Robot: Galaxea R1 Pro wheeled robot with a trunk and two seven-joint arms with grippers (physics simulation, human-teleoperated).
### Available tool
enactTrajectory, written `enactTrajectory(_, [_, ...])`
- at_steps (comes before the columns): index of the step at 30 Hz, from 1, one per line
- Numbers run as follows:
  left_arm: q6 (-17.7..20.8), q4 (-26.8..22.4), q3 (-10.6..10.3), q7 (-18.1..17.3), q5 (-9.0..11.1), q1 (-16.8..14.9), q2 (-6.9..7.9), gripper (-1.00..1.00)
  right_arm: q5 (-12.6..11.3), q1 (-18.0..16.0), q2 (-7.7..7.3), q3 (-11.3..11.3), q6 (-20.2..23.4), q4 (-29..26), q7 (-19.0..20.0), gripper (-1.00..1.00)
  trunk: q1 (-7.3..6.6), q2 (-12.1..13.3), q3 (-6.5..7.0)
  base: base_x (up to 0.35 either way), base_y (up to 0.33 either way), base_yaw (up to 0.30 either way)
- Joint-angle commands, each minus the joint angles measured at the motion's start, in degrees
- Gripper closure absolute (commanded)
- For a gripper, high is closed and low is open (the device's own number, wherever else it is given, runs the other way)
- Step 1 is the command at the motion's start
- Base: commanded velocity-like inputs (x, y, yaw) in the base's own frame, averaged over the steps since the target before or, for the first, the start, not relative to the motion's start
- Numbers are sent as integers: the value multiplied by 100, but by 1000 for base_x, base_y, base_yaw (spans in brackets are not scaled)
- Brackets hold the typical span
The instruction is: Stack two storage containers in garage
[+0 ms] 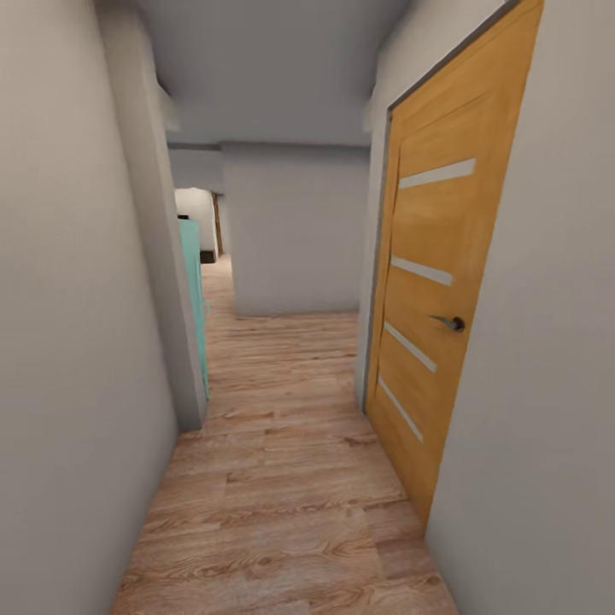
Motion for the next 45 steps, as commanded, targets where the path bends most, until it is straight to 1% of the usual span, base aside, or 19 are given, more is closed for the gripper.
enactTrajectory(1, [-16, 4, -49, 18, 48, -5, -3, -100, -15, -8, 1, 37, -33, 17, -13, -100, 4, -6, -7, 219, 0, 269])
enactTrajectory(7, [-16, 4, -49, 18, 48, -5, -3, -100, -20, -7, 1, 31, -38, 17, -16, -100, 4, -6, -7, 224, 0, 266])
enactTrajectory(11, [-16, 4, -54, 18, 48, -5, -4, -100, -34, -7, 1, 18, -41, 17, -13, -100, 4, -6, -7, 228, 0, 108])
enactTrajectory(20, [-16, 4, -57, 18, 48, -5, -10, -100, -51, -9, 18, 2, -35, 17, -11, -100, 4, -6, -7, 265, 0, 8])
enactTrajectory(40, [28, 4, -57, 18, 48, -5, -3, -100, -19, -9, 19, 5, -47, 17, -12, -100, 4, -6, -7, 319, 0, 0])
enactTrajectory(45, [28, 4, -57, 18, 48, -5, -3, -100, -111, -8, 13, -12, -39, 17, -12, -100, 4, -6, -7, 322, 0, 0])
